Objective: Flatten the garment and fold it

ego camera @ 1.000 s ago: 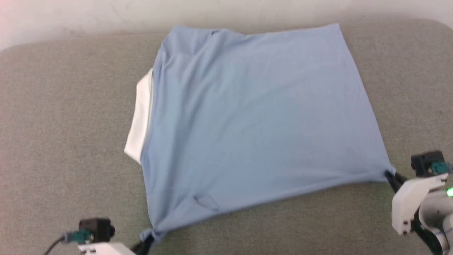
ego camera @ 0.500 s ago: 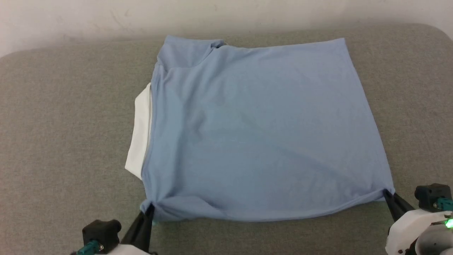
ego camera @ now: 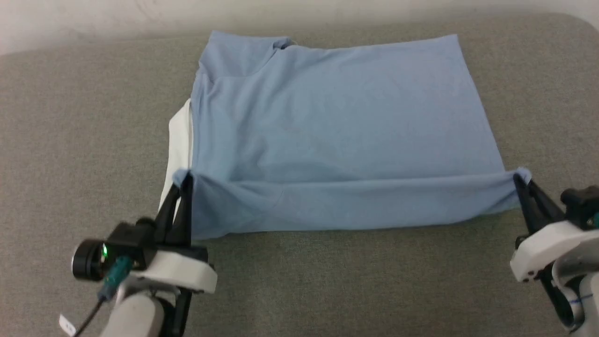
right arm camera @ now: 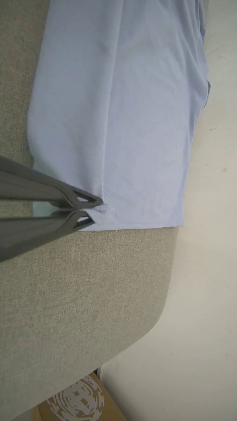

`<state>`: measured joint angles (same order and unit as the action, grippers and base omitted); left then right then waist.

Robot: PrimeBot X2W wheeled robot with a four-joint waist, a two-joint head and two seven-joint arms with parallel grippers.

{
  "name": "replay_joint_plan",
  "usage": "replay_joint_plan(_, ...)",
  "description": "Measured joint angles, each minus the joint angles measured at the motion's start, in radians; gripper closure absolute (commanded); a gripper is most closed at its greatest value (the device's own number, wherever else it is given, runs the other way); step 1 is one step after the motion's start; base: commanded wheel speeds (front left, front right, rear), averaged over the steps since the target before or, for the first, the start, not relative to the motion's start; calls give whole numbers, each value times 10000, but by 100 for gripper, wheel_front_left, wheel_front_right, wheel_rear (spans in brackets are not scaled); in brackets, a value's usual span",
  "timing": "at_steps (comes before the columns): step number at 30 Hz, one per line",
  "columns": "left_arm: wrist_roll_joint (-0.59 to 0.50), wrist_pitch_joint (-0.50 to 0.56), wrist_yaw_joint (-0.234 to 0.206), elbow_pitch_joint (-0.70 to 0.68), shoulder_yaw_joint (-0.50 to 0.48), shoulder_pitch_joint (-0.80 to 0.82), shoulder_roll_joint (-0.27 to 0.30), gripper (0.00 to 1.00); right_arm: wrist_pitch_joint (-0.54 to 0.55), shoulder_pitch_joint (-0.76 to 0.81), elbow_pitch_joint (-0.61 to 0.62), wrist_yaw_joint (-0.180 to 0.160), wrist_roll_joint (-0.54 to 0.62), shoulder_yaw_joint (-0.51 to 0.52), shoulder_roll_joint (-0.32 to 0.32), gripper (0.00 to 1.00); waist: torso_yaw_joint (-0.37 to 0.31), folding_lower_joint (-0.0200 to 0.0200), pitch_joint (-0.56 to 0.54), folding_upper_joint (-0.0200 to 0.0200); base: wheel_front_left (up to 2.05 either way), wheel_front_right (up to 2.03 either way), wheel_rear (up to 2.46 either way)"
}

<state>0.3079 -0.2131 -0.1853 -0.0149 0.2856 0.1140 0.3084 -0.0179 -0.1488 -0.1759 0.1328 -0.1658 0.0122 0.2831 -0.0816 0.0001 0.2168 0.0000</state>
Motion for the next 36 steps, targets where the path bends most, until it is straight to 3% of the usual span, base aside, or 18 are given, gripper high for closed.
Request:
replay_joint_plan(6,-2,38,441,924,-36,1685,125,100,637,-1012,-219,0,-27,127,50,100,69,1,451,0,0,0,0)
replay_joint_plan(13,35,955,830,1797,-35,3146,447,100,1737,-2147,-729,0,-153,123,328,100,106,2,1138,0,0,0,0)
replay_joint_plan(18,341,2238,1016,2341,-8,3662,596,100,2638,-2916,-1034,0,-426,-171,596,100,97,2,1652,0,0,0,0)
replay_joint_plan(22,966,3906,1220,2681,17,3727,692,100,3591,-3482,-1361,0,-934,-604,871,100,75,1,2002,0,0,0,0)
replay_joint_plan(29,2065,5996,1285,2288,-207,3901,738,100,5609,-4248,-1992,2,-2136,-959,1218,100,83,-2,2251,0,0,0,0)
replay_joint_plan(30,2150,6138,1210,2226,-242,3896,721,80,5735,-4292,-2025,2,-2247,-932,1243,100,97,-2,2236,0,0,0,0)
replay_joint_plan(31,2230,6201,1135,2174,-267,3880,692,25,5797,-4312,-2073,2,-2309,-872,1243,99,110,-1,2213,0,0,0,0)
replay_joint_plan(32,2290,6226,1080,2117,-284,3835,656,0,5823,-4315,-2130,2,-2376,-802,1229,75,123,0,2178,0,0,0,0)
replay_joint_plan(33,2303,6211,1003,2063,-295,3758,612,0,5822,-4312,-2171,2,-2433,-754,1206,25,136,-1,2134,0,0,0,0)
replay_joint_plan(34,2276,6123,930,1987,-286,3659,591,0,5852,-4303,-2207,0,-2485,-696,1170,0,147,-1,2081,0,0,0,0)
replay_joint_plan(36,2169,5647,802,1835,-313,3370,543,0,5741,-4186,-2203,0,-2495,-556,1078,0,167,0,1949,0,0,0,0)
